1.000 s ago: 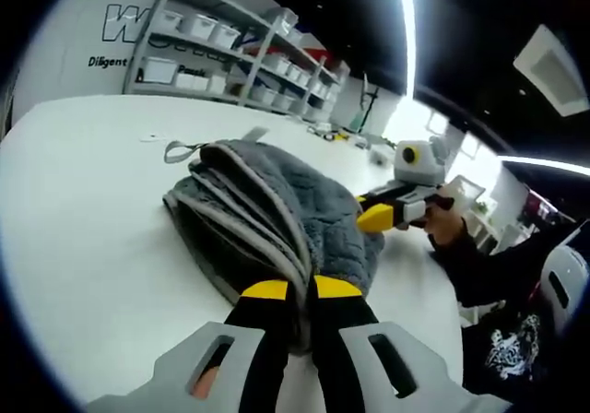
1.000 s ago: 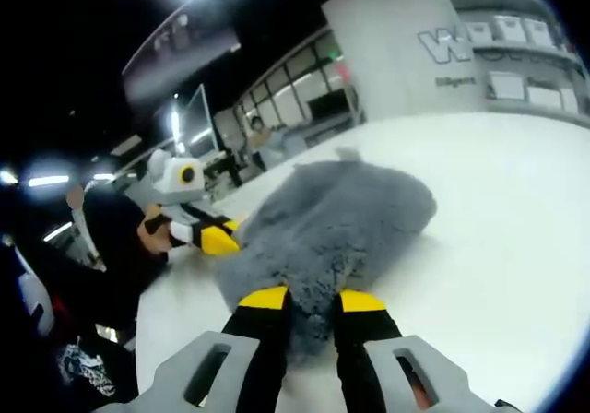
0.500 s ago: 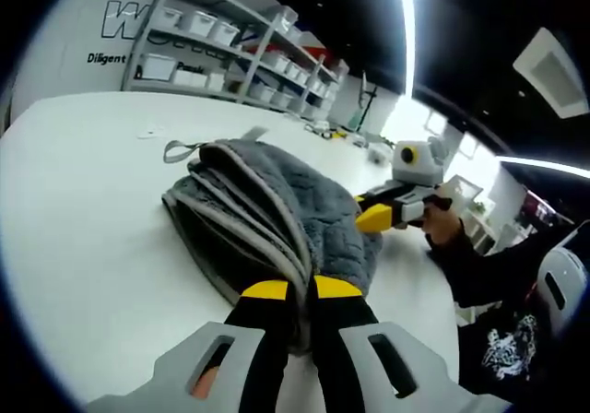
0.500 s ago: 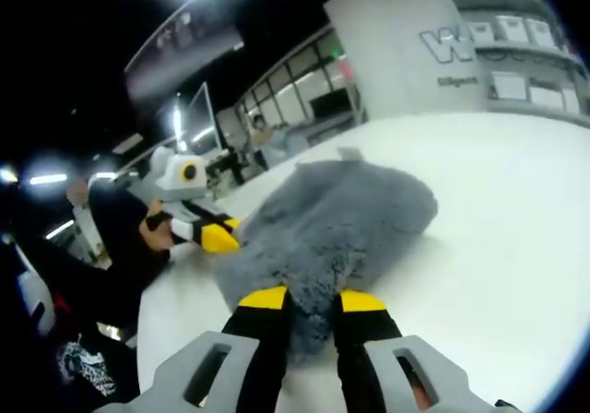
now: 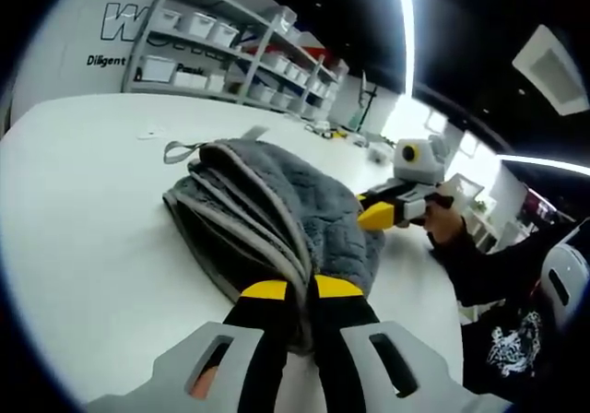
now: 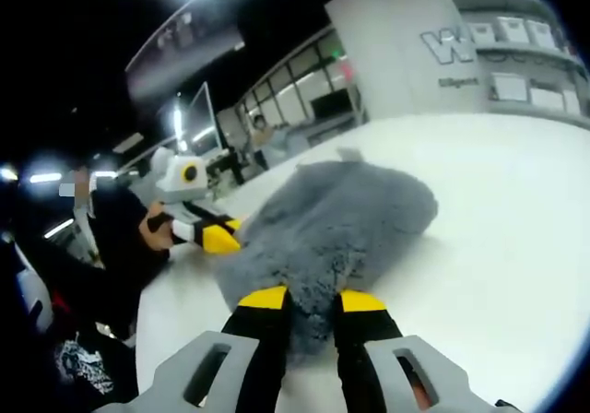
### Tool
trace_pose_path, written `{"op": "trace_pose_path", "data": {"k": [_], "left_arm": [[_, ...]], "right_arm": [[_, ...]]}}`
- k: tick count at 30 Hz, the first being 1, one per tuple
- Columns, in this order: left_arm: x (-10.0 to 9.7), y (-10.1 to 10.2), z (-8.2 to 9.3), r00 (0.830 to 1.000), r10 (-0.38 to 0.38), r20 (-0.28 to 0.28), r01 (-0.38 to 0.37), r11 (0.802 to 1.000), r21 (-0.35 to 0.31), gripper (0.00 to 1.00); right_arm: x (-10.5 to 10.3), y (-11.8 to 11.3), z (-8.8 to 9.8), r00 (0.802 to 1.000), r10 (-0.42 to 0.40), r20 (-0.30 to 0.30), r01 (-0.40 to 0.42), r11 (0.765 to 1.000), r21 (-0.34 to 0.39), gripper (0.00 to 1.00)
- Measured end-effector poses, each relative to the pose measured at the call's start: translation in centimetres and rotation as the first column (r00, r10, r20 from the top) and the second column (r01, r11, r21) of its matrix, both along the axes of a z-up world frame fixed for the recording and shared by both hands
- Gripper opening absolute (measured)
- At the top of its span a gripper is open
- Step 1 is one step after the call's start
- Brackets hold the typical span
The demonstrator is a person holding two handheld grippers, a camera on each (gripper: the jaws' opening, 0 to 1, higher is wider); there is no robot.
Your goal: Open the folded towel by lifting each exposed corner and separating the folded layers until the towel lies flat within the target outline without major curled edges
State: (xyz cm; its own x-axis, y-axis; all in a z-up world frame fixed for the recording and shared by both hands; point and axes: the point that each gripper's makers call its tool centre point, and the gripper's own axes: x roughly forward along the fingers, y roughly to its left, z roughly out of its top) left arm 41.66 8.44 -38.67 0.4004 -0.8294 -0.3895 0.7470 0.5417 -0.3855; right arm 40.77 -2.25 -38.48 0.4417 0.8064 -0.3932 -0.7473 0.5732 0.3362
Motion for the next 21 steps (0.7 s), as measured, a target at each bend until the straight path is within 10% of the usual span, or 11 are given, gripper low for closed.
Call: {"op": "trace_pose_path", "data": {"k": [11, 21], "left_arm": [[-0.6, -0.6, -0.7, 0.999, 0.03, 0.04, -0.03, 0.999, -0.01, 0.11], [0.2, 0.9, 0.2, 0.976, 0.067, 0.209, -0.086, 0.993, 0.082, 0.34]], "right_arm": [[0.2, -0.2, -0.3, 1.0, -0.01, 0.002, 0.01, 1.0, 0.007, 0.14], [-0.1, 0.0, 0.6, 0.994, -0.022, 0.107, 0.024, 1.0, -0.016, 0.24]]}}
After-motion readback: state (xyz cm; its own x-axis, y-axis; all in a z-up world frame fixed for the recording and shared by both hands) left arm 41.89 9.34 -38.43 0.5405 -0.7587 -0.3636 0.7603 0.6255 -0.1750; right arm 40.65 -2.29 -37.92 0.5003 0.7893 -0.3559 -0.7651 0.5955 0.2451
